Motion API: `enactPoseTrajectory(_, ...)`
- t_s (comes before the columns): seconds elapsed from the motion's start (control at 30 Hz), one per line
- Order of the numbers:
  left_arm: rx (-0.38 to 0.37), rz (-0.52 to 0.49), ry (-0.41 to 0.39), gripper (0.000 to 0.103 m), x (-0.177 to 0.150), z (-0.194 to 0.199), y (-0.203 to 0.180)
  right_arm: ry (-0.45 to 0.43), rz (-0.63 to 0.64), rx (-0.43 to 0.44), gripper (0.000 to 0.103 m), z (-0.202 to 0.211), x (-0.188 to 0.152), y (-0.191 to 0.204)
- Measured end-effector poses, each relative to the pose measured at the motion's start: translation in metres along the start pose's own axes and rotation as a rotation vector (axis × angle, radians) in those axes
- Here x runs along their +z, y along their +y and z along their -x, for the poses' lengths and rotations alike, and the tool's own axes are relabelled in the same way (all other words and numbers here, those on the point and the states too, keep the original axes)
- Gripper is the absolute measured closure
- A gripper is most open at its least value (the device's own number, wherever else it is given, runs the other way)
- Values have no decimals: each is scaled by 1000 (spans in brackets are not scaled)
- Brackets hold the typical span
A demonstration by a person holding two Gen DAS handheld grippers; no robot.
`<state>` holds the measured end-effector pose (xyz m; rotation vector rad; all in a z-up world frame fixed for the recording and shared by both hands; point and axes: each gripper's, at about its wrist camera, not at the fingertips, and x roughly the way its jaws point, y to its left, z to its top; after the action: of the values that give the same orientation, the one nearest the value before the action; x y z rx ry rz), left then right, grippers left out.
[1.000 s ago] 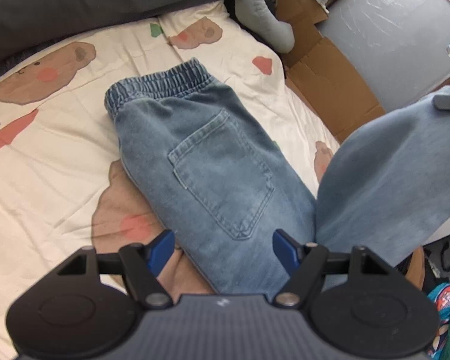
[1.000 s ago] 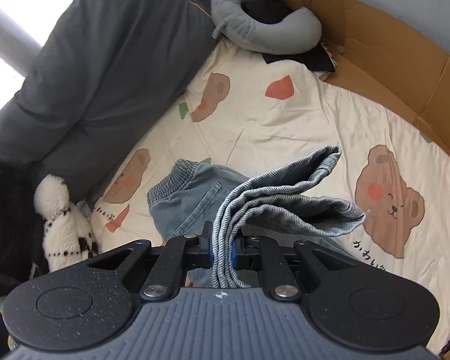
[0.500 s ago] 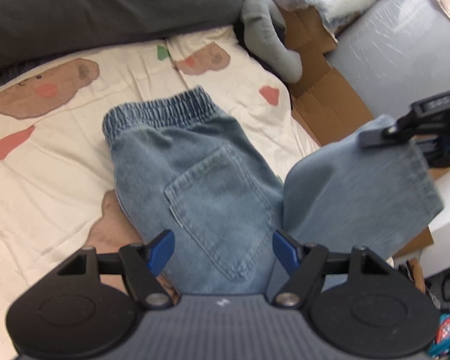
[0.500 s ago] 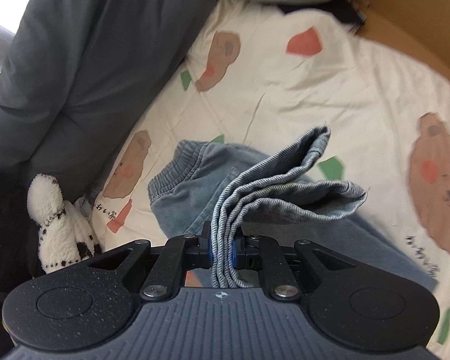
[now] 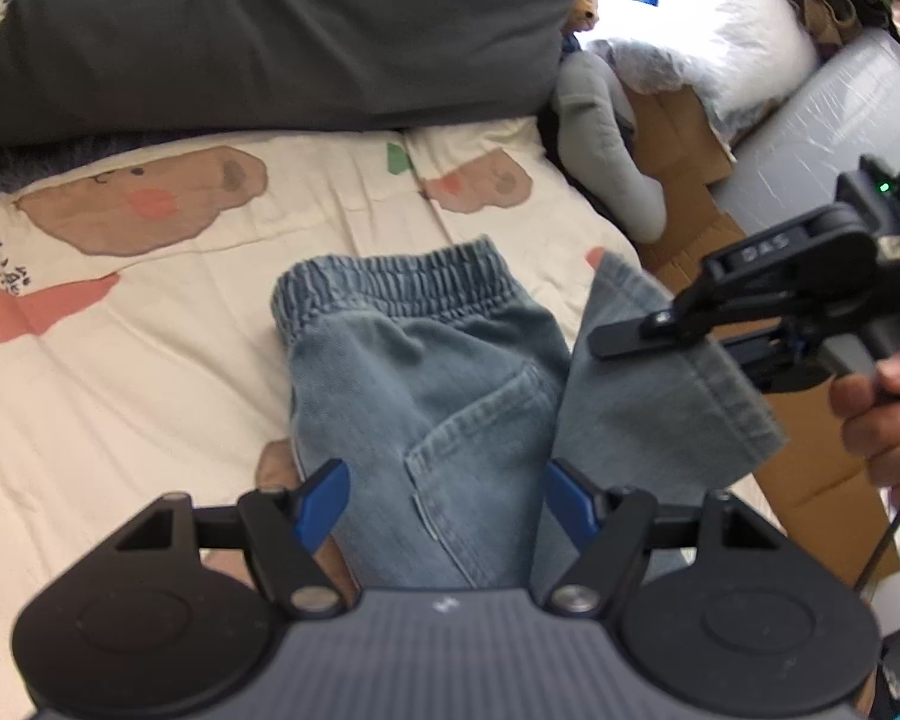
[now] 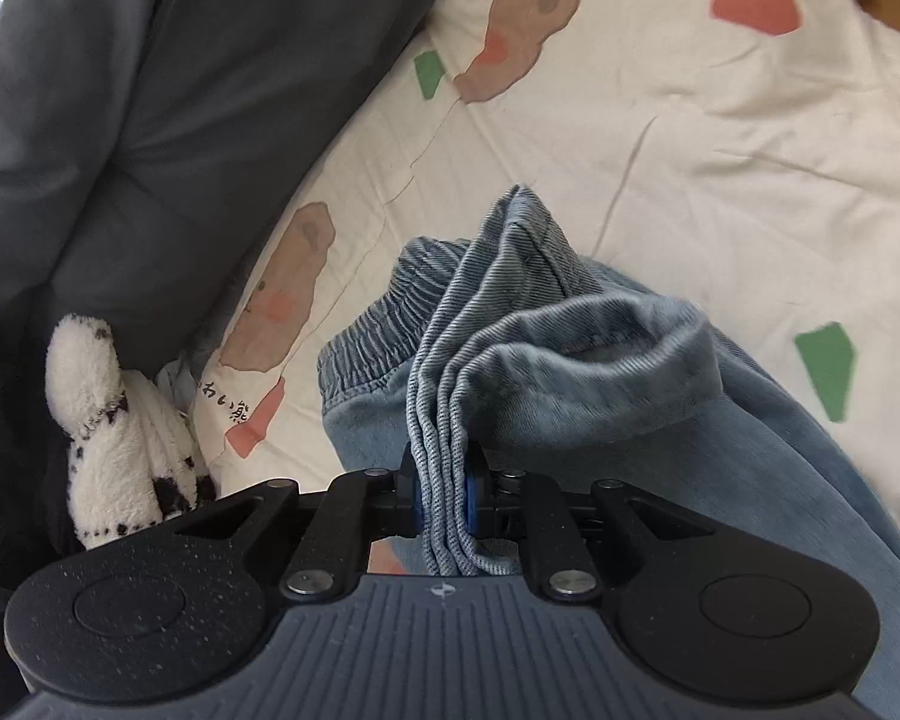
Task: Fold clothes
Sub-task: 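Lower the jeans leg onto the waistband and open the right gripper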
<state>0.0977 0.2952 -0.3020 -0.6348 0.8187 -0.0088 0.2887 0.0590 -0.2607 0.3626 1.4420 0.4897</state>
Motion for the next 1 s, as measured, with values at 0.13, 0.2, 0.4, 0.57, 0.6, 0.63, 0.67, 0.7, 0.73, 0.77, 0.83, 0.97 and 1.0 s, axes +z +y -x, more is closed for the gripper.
enactPoseTrajectory(0.13,16,16,-22,28,2,-1,10,19,5,0,91,-23,10,3)
enactPoseTrajectory(0.2,25,29,-27,28,4,-1,16,30,11,-6,91,-34,15,6)
enactPoseTrajectory(0.4,58,51,-42,28,8,3,31,74,28,-12,74,-62,29,20)
enactPoseTrajectory(0.57,64,52,-50,28,9,5,33,95,79,-13,58,-63,36,41)
enactPoseTrajectory(0.6,61,53,-53,28,9,6,32,89,92,-18,58,-59,36,44)
enactPoseTrajectory(0.63,58,53,-55,28,9,6,31,70,106,-11,58,-54,37,46)
enactPoseTrajectory(0.67,56,53,-58,28,9,6,30,62,109,0,58,-48,39,48)
enactPoseTrajectory(0.7,51,52,-60,28,10,7,29,54,111,12,58,-42,40,50)
enactPoseTrajectory(0.73,47,51,-63,28,10,7,27,45,114,24,58,-36,42,52)
enactPoseTrajectory(0.77,42,49,-65,28,10,8,25,37,116,34,57,-30,43,54)
enactPoseTrajectory(0.83,34,38,-72,28,11,9,21,19,137,46,55,-17,46,57)
enactPoseTrajectory(0.97,21,31,-83,28,11,12,15,-18,180,62,52,7,46,50)
enactPoseTrajectory(1.0,19,34,-85,28,11,12,14,-29,185,68,51,13,44,46)
